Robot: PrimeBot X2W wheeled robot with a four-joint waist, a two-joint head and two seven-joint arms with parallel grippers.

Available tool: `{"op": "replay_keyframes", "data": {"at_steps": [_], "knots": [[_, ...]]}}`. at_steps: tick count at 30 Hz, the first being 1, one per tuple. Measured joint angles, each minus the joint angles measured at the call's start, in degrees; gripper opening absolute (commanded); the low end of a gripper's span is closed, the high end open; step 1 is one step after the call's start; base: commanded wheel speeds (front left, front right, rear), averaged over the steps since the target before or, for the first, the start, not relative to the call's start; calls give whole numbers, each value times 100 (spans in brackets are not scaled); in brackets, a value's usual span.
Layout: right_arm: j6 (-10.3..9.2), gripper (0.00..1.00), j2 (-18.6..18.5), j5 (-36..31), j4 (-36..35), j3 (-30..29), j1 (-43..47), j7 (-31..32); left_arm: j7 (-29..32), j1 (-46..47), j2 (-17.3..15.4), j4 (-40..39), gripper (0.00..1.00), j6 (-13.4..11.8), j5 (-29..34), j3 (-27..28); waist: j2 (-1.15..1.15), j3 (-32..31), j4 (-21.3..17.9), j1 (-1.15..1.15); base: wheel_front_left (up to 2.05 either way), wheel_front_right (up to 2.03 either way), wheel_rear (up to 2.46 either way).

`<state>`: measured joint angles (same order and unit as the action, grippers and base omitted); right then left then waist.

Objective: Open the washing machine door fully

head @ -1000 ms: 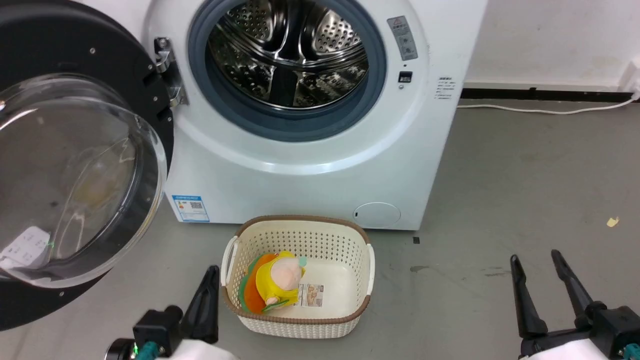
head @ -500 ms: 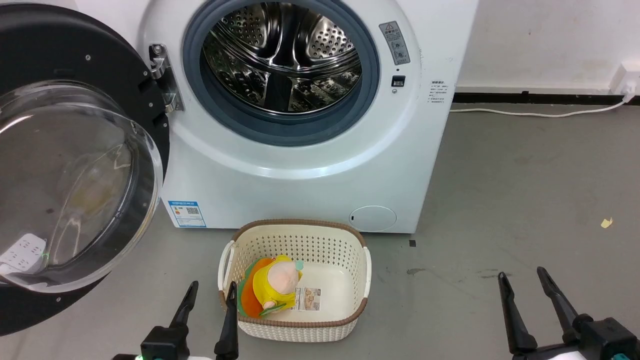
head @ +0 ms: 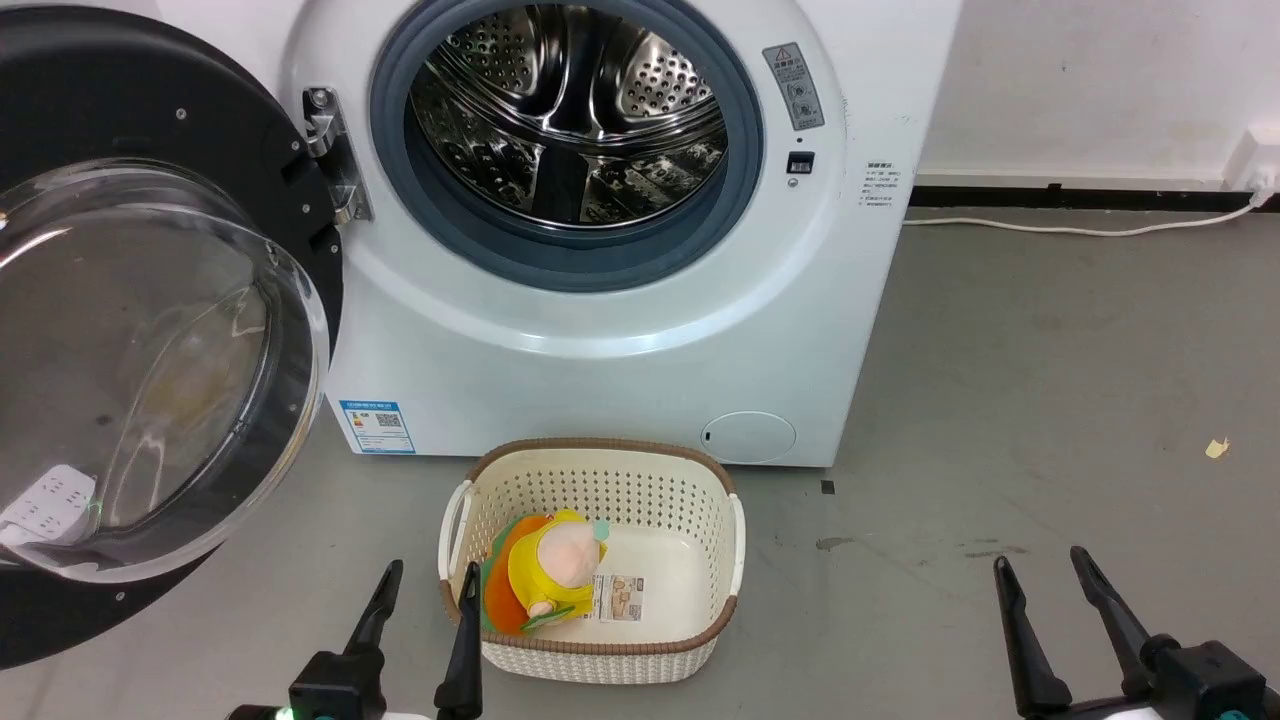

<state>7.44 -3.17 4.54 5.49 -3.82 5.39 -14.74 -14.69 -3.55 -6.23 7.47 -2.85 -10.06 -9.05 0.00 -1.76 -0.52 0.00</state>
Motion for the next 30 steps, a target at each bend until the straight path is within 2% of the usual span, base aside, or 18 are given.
{"op": "replay_keyframes", "data": {"at_steps": [11,12,30], "knots": [[0,100,0,9,1,9,-1,0,0,1,40,23,100,108,49,78,0,18,-17,0,0,0,0],[0,0,-1,8,0,12,-1,2,3,1,38,23,0,105,46,74,0,18,-17,0,0,0,0],[0,0,-1,-8,-34,47,-8,153,156,5,35,-26,0,107,92,133,0,36,-10,0,0,0,0]]}}
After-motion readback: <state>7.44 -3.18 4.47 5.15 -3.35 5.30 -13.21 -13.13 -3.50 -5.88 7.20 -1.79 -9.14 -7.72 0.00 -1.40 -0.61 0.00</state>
